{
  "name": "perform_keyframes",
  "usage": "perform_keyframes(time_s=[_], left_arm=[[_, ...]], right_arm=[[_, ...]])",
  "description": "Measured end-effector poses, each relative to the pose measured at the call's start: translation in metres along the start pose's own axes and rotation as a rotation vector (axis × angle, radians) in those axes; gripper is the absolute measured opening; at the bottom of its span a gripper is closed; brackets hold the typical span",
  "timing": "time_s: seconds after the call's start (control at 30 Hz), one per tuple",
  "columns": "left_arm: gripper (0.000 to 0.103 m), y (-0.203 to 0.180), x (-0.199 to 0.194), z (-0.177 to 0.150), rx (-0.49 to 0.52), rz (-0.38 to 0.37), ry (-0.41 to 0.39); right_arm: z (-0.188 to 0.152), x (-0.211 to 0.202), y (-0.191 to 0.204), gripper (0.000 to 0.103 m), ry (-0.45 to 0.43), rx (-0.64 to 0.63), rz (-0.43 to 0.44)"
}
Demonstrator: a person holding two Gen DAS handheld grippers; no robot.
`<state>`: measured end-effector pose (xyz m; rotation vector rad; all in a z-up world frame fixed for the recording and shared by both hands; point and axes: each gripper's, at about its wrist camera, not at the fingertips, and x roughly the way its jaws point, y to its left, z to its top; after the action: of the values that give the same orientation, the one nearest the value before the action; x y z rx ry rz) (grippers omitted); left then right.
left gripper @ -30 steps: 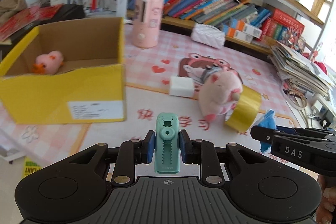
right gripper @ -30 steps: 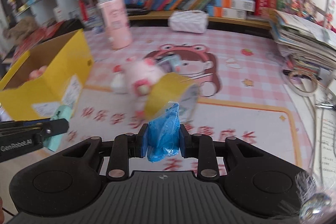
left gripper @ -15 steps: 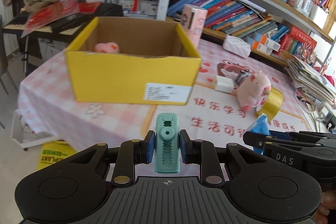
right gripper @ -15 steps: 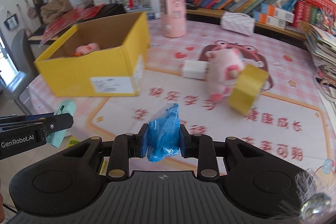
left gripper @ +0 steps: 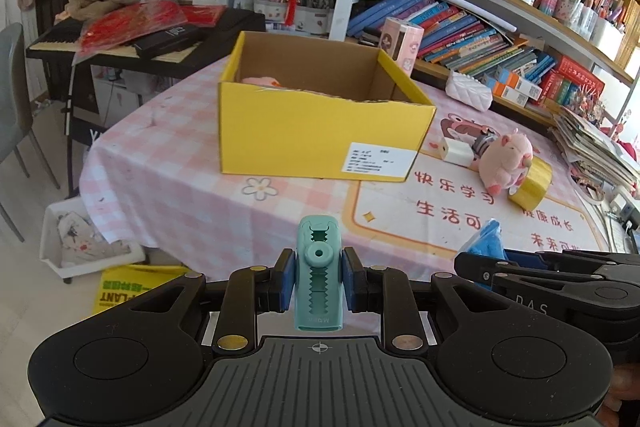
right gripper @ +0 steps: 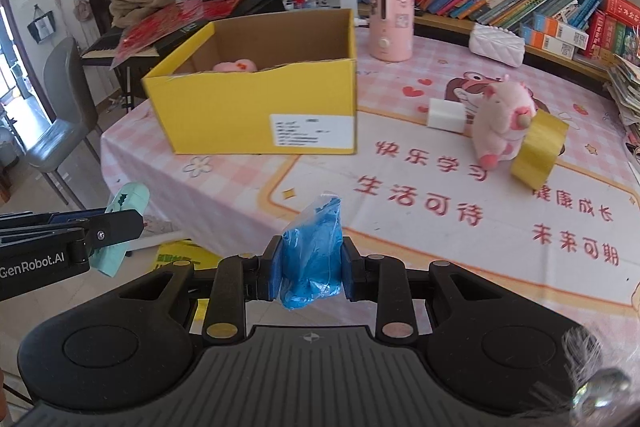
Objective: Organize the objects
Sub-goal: 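Carry the stapler and blue bag with both tools over the yellow box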
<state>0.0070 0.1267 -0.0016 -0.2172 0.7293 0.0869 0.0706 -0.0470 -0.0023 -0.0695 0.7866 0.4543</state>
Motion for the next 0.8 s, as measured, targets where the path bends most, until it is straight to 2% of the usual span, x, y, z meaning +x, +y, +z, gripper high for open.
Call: perform_keyframes(time_s=[0.47,0.8], left_arm=[[0.023,0.034,-0.023,-0.006,0.018,-0.010,-0.037],[0.023,0.038,-0.018,-0.004,0.007,-0.033,-0.037]], right_arm=[[-0.012,-0.006,0.048,0.027,-0.016,-0.007,0.000],[-0.009,-0.003,0.057,0.027,0.002,-0.034,-0.009]])
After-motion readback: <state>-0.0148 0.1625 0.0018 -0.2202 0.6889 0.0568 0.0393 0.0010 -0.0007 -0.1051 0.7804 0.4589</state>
